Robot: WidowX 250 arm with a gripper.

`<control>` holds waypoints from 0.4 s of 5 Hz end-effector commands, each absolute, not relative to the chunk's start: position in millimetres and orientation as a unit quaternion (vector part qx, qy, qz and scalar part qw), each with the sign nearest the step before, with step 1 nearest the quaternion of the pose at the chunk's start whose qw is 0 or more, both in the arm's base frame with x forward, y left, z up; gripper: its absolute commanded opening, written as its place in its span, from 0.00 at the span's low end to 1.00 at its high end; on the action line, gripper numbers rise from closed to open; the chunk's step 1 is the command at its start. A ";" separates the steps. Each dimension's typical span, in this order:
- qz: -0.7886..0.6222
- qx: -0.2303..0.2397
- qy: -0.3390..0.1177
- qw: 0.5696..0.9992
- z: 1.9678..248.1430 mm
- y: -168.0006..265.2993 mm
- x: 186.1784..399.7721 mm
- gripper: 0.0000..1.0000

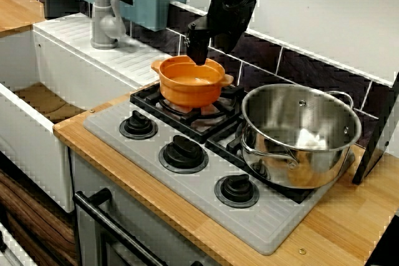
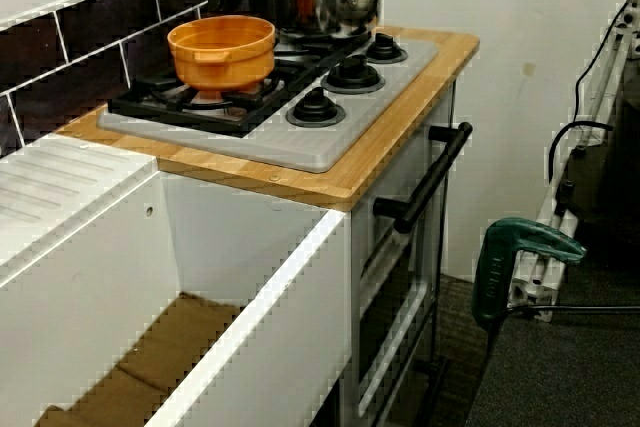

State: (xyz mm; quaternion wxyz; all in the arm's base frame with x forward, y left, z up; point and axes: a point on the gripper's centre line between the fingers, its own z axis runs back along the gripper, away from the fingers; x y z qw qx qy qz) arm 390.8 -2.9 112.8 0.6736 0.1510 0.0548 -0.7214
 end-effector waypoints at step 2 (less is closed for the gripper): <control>-0.698 0.128 0.004 0.704 162.5 9.5 353.6 1.00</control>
